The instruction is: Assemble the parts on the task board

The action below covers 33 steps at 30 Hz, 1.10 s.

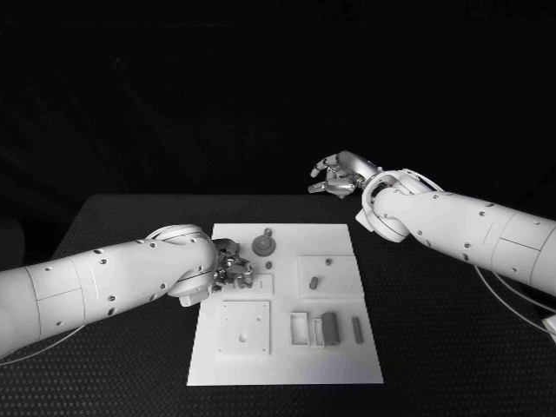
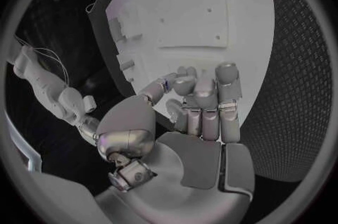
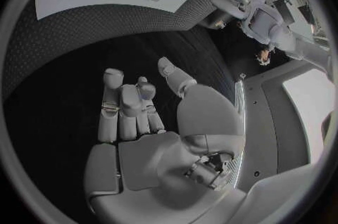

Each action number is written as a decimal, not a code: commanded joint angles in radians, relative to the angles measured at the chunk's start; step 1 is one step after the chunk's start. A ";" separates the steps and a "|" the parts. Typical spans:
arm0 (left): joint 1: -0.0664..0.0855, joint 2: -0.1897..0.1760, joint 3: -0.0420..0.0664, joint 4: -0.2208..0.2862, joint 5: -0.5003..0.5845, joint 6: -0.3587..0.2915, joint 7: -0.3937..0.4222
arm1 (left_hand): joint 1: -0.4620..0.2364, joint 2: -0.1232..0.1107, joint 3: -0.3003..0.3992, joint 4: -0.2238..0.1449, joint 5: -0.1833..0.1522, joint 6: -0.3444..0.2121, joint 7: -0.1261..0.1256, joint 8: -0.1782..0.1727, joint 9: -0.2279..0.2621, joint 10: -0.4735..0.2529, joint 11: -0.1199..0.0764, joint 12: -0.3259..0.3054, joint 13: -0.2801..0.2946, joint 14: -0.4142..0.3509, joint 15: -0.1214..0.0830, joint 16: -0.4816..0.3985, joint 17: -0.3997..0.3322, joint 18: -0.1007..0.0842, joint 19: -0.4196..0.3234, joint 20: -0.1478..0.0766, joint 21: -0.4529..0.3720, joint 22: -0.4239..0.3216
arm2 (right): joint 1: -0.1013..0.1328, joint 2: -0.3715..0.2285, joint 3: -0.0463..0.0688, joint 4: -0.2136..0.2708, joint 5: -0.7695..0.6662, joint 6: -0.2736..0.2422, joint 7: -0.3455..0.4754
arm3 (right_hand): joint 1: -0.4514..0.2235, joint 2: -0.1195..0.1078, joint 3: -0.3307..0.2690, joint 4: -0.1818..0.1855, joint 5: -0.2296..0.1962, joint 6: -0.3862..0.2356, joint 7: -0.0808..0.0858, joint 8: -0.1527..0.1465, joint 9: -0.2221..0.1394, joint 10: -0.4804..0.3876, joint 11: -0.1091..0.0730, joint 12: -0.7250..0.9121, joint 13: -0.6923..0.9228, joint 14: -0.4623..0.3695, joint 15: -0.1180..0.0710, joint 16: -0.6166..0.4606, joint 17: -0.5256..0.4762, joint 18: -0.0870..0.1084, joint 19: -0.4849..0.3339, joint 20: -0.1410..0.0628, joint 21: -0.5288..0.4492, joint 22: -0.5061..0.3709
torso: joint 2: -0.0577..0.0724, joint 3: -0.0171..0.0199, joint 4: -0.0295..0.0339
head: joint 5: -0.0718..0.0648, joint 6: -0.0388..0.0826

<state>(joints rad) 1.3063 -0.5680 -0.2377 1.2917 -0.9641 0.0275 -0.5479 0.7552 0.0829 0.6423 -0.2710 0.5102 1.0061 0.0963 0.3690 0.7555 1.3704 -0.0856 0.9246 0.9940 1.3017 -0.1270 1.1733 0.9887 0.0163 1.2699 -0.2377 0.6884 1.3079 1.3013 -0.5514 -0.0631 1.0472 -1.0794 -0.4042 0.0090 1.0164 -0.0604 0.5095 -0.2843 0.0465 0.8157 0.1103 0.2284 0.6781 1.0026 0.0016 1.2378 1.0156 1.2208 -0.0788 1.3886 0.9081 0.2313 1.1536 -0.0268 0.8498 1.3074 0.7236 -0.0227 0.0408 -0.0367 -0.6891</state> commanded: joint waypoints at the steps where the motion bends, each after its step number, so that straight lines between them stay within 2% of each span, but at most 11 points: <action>1: -0.002 0.003 -0.002 -0.004 -0.019 0.021 -0.004 | -0.003 0.004 0.002 -0.006 0.006 0.176 -0.092 0.004 0.006 -0.016 -0.021 0.006 -0.002 -0.047 -0.043 0.007 -0.003 0.027 0.008 -0.018 0.002 0.020 | 0.000 0.001 0.001 0.001 0.001 0.009 0.007 | 0.003 0.009 0.000 -0.006 0.001 0.042 0.036 -0.005 -0.001 -0.045 0.031 0.000 -0.001 -0.007 0.002 -0.004 -0.001 0.030 -0.004 0.001 -0.004 0.005 | 0.000 0.0003 0.0002 | 0.001 0.000; 20: -0.006 0.024 -0.002 -0.014 -0.059 0.036 -0.002 | -0.011 0.004 0.000 -0.004 0.006 0.192 -0.101 0.020 0.023 -0.009 -0.030 0.012 -0.010 -0.044 -0.042 0.022 -0.023 0.026 0.015 -0.018 0.005 0.020 | 0.000 -0.001 0.001 0.004 0.000 0.011 0.007 | 0.009 0.012 -0.001 -0.007 0.001 0.044 0.036 -0.006 -0.001 -0.045 0.031 0.000 -0.001 -0.007 0.002 -0.004 -0.001 0.030 -0.004 0.001 -0.004 0.006 | -0.001 0.0018 0.0004 | -0.001 -0.005; 25: -0.006 0.030 -0.002 -0.009 -0.098 0.041 -0.001 | -0.010 -0.001 0.001 -0.003 0.015 0.198 -0.106 0.025 0.029 0.000 -0.034 0.013 -0.016 -0.039 -0.041 0.031 -0.035 0.025 0.022 -0.017 0.010 0.020 | 0.000 -0.001 0.001 0.004 0.000 0.012 0.007 | 0.011 0.012 -0.001 -0.007 0.001 0.044 0.035 -0.006 -0.001 -0.045 0.031 0.001 -0.001 -0.007 0.002 -0.004 -0.001 0.030 -0.005 0.000 -0.004 0.007 | 0.000 0.0003 0.0007 | 0.000 -0.007; 33: -0.007 0.031 -0.002 -0.006 -0.120 0.051 -0.004 | -0.010 0.001 0.003 -0.002 0.023 0.204 -0.109 0.028 0.033 0.006 -0.037 0.012 -0.024 -0.034 -0.040 0.039 -0.046 0.023 0.026 -0.015 0.012 0.020 | 0.000 -0.002 0.001 0.004 0.000 0.014 0.007 | 0.012 0.011 -0.001 -0.007 0.001 0.044 0.035 -0.006 -0.002 -0.045 0.031 0.001 -0.001 -0.007 0.002 -0.004 -0.001 0.030 -0.005 0.001 -0.004 0.007 | 0.000 0.0005 0.0000 | 0.000 -0.004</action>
<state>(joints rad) 1.3038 -0.5416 -0.2373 1.2820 -1.0518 0.0503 -0.5522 0.7419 0.0787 0.6383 -0.2740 0.5295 1.0207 0.0852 0.3933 0.7858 1.3884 -0.1036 0.9362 0.9714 1.2965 -0.1322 1.2084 0.9440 0.0164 1.2722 -0.2355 0.6968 1.3075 1.3012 -0.5527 -0.0631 1.0496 -1.0794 -0.3998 0.0092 1.0243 -0.0525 0.5095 -0.2842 0.0465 0.8161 0.1099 0.2284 0.6783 1.0026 0.0016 1.2378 1.0157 1.2208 -0.0788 1.3886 0.9081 0.2315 1.1535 -0.0267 0.8498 1.3073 0.7229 -0.0222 0.0412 -0.0370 -0.6954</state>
